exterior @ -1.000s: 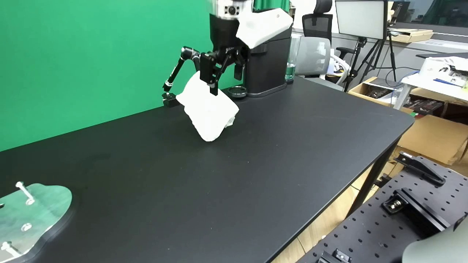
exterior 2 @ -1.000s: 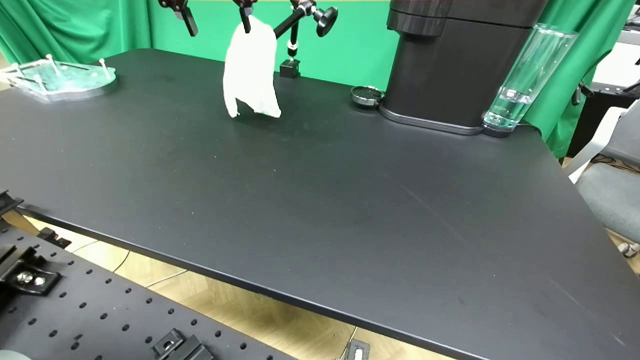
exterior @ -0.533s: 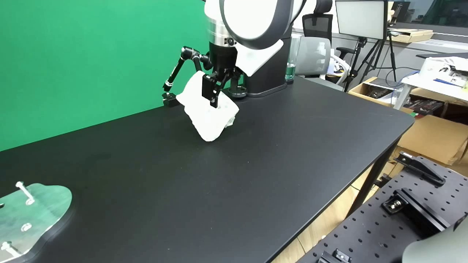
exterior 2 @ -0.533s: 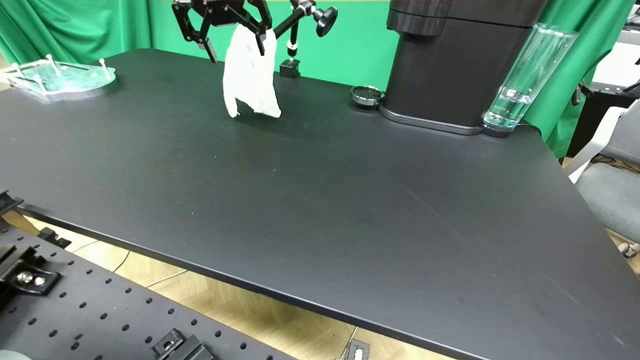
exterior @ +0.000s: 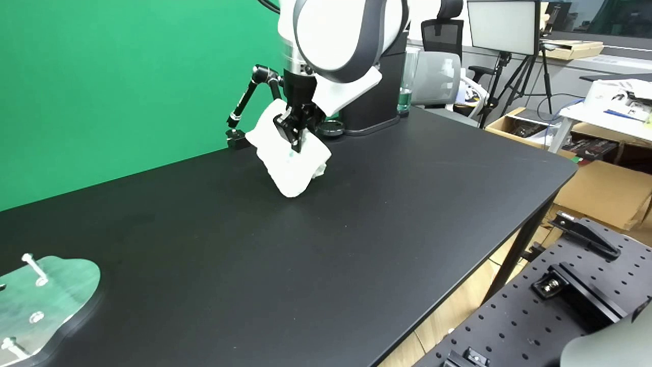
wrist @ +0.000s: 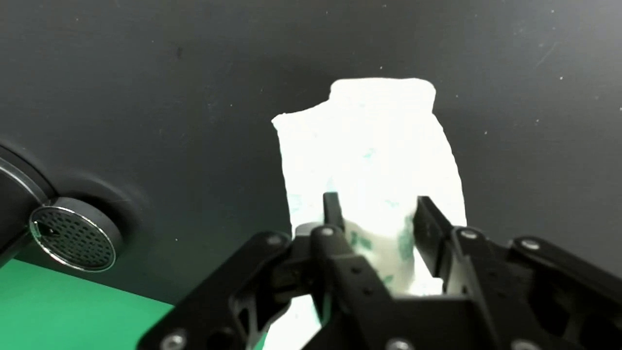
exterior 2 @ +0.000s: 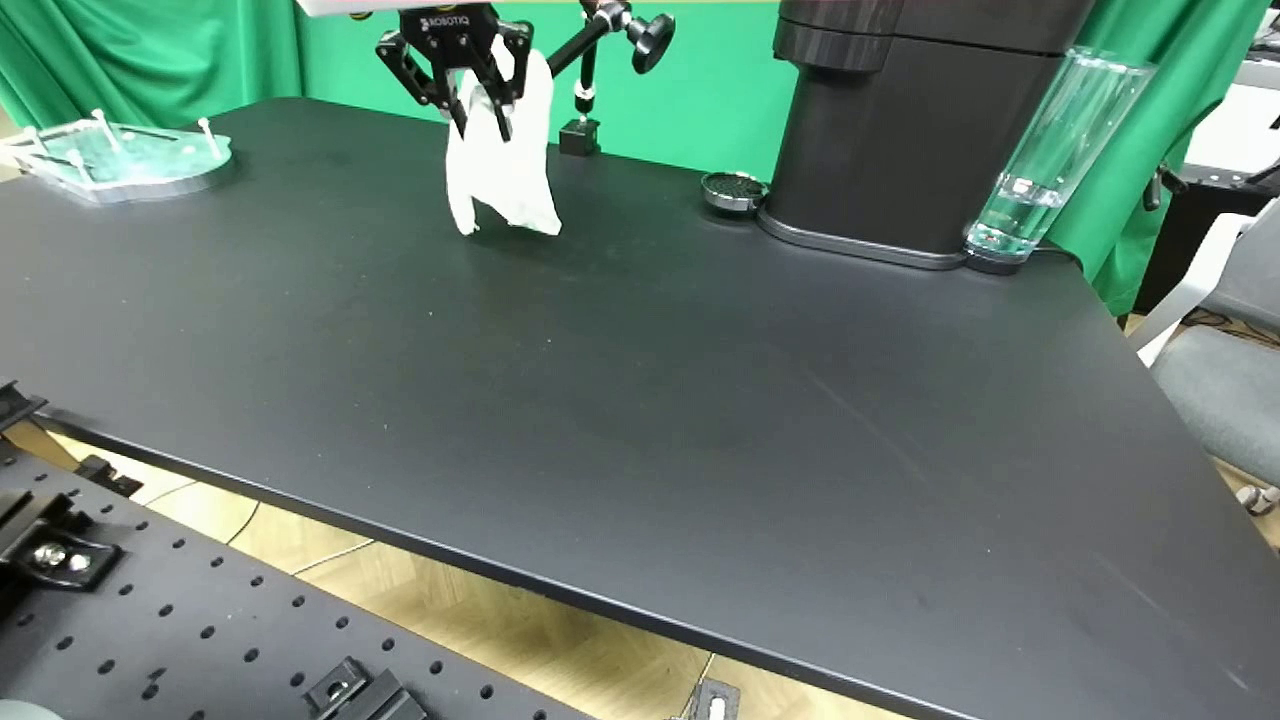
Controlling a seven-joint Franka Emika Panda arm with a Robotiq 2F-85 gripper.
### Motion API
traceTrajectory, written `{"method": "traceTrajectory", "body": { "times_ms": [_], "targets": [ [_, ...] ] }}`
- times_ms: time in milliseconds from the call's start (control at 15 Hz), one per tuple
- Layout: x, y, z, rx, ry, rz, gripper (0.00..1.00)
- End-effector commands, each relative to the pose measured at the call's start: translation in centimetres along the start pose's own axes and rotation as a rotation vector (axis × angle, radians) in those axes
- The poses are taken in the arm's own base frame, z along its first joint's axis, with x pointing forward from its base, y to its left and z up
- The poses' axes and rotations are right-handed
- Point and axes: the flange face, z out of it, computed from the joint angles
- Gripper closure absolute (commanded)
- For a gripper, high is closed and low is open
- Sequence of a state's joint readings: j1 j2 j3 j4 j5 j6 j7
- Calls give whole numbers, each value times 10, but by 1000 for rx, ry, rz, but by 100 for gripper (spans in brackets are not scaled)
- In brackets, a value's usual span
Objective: Put the cloth on the table
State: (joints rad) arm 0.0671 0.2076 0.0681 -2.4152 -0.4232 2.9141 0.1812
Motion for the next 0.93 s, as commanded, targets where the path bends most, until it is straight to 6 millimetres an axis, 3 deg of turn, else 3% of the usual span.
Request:
{"method": "traceTrajectory", "body": {
  "times_ms": [0, 200, 667, 867],
  "targets": [
    [6, 9, -20, -9, 6, 110, 90],
    [-4, 35, -39, -58, -24, 210, 100],
    [-46, 125, -73, -186, -80, 487, 100],
    [-60, 146, -74, -218, -112, 553, 100]
  ]
}}
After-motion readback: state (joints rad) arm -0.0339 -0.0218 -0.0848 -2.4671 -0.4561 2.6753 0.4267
